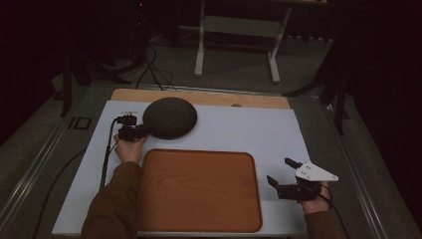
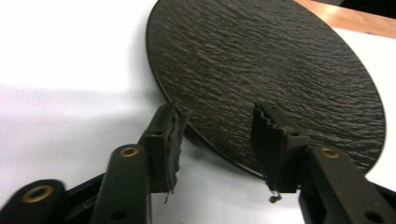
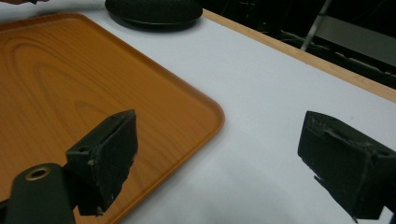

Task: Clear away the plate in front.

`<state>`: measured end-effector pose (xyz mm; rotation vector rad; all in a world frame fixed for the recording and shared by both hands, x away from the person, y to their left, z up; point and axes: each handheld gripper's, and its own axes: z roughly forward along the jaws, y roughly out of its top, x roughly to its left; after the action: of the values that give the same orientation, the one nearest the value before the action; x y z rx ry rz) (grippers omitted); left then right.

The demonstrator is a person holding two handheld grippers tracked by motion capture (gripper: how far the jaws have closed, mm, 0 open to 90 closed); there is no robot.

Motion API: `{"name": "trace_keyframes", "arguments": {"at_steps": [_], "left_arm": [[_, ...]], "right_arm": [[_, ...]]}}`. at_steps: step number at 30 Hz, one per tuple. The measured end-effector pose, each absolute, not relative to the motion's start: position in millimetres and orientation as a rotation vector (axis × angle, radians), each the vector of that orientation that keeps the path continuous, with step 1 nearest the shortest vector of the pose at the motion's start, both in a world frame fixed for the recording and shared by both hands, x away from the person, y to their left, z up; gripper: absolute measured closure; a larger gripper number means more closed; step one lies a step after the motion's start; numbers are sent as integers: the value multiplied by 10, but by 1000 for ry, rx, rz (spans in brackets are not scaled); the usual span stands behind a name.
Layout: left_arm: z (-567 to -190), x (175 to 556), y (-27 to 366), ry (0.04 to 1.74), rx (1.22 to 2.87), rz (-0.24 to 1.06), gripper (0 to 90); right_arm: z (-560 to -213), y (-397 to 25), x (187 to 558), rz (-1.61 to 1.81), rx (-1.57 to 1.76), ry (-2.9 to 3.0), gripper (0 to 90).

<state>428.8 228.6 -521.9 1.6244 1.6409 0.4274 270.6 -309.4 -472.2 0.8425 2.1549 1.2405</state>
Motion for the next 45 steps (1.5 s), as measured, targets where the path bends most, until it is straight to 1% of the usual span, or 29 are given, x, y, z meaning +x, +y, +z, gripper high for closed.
{"name": "trace_keyframes", "arguments": {"at_steps": [4, 8, 14, 17, 21, 25, 28, 37, 41, 45], "left_arm": [[-5264, 4310, 2287, 1666, 1626, 419, 581], [-5299, 4334, 2291, 1694, 1586, 387, 559], [-5378, 4388, 2295, 1708, 1517, 259, 541], [-5384, 4397, 2310, 1714, 1495, 236, 542], [-5400, 4417, 2382, 1716, 1460, 170, 586], [-5420, 4429, 2446, 1744, 1382, 98, 653], [-5423, 4433, 2460, 1754, 1357, 80, 670], [-5338, 4421, 2522, 1721, 1220, 2, 769], [-5336, 4425, 2515, 1738, 1177, -11, 777], [-5363, 4449, 2486, 1728, 1125, -65, 761]], "right_arm": [[-4725, -3100, 2703, 1240, 845, 2154, 118], [-4726, -3103, 2699, 1239, 848, 2153, 118], [-4729, -3109, 2695, 1237, 849, 2156, 118], [-4728, -3112, 2692, 1236, 849, 2157, 118], [-4731, -3104, 2695, 1231, 843, 2165, 118], [-4731, -3097, 2696, 1227, 839, 2170, 118], [-4735, -3098, 2702, 1223, 842, 2173, 118], [-4735, -3098, 2704, 1221, 840, 2180, 119], [-4734, -3096, 2704, 1221, 840, 2181, 119], [-4734, -3099, 2705, 1222, 839, 2182, 119]]}}
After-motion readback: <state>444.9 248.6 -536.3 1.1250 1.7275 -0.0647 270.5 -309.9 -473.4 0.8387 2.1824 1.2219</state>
